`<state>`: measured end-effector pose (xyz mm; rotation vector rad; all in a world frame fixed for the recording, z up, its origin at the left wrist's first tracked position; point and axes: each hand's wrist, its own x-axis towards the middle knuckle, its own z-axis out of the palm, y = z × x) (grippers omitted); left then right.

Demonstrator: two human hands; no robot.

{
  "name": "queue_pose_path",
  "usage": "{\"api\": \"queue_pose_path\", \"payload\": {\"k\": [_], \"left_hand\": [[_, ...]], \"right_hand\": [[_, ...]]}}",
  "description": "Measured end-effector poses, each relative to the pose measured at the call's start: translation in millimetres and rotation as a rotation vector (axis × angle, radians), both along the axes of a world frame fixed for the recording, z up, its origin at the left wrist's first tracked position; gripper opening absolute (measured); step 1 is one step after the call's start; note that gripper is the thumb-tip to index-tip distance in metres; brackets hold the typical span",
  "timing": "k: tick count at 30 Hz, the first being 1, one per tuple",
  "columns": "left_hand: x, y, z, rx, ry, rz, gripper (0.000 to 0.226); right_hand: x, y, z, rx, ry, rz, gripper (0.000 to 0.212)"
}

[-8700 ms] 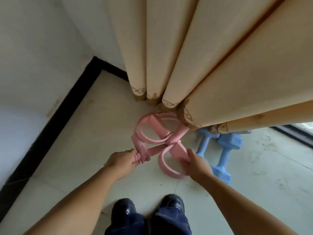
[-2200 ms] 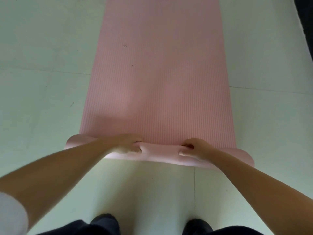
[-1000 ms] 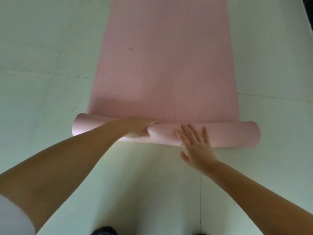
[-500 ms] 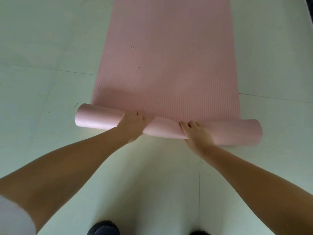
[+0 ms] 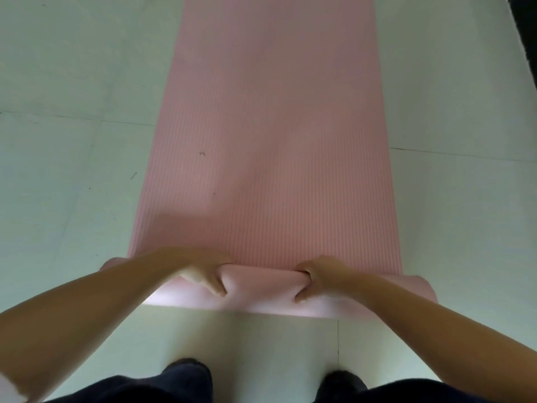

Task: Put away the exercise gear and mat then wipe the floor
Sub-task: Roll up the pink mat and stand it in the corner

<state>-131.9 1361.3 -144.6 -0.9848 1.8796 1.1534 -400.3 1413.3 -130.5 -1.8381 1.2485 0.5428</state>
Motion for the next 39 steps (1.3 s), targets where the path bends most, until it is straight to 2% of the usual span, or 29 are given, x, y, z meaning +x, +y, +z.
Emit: {"api": "queue_pose_path", "payload": {"k": [3,5,7,10,12,14,16,18,20,21,22,24,26,28,31,33,36,39], "left_hand": [[10,7,-8,-0.021,0.005,0.122,0.069],[11,8,-6,-0.139,-0.013,0.021,0.082],[10,12,2,-0.325,0.005,-0.110,0.090],[7,31,11,-0.750,0.207,-0.312,0.079],[2,52,6,-0.860,0.283,-0.421,0.074],[-1,71,1,-0.808,0.278,-0.487,0.088],[-3,78,-5,-0.698,0.178,-0.472,0.109],[-9,67,-5,-0.664,0.092,-0.420,0.116],[-17,41,-3,-0.582,0.105,-0.375,0.105],[-20,28,1,-0.484,0.096,-0.347,0.099],[-23,16,7,-0.392,0.085,-0.283,0.096],[-29,-3,14,-0.287,0.072,-0.193,0.097],[-31,-12,15,-0.218,0.063,-0.138,0.098],[-29,-14,14,-0.233,0.045,-0.137,0.100],[-21,-16,21,-0.346,0.047,-0.119,0.095],[-18,-16,25,-0.421,0.057,-0.092,0.089],[-23,-6,29,-0.472,0.012,-0.066,0.092],[-30,7,26,-0.572,0.016,-0.136,0.074]], "right_hand": [[-2,-7,-11,0.124,-0.038,-0.082,0.047],[-4,-16,-15,0.185,-0.063,-0.123,0.047],[-5,-26,-17,0.272,-0.067,-0.135,0.048],[-4,-36,-19,0.339,-0.038,-0.095,0.048],[-3,-36,-19,0.335,-0.046,-0.099,0.049],[-4,-28,-21,0.286,-0.059,-0.112,0.052],[-8,-17,-21,0.181,-0.049,-0.119,0.058],[-15,-5,-19,-0.136,-0.031,-0.097,0.063],[-23,7,-18,-0.598,-0.088,-0.050,0.057],[-24,13,-16,-0.755,-0.121,-0.002,0.053],[-24,19,-16,-0.819,-0.133,0.066,0.052],[-20,32,-18,-0.797,-0.091,0.193,0.064],[-15,36,-20,-0.707,-0.017,0.196,0.088],[-14,29,-23,-0.683,0.022,0.175,0.096],[-15,9,-18,-0.655,-0.003,0.171,0.078],[-17,-9,-10,-0.515,-0.044,0.104,0.066],[-13,-27,4,-0.335,-0.081,-0.010,0.057],[-9,-13,8,-0.317,-0.113,-0.035,0.053]]}}
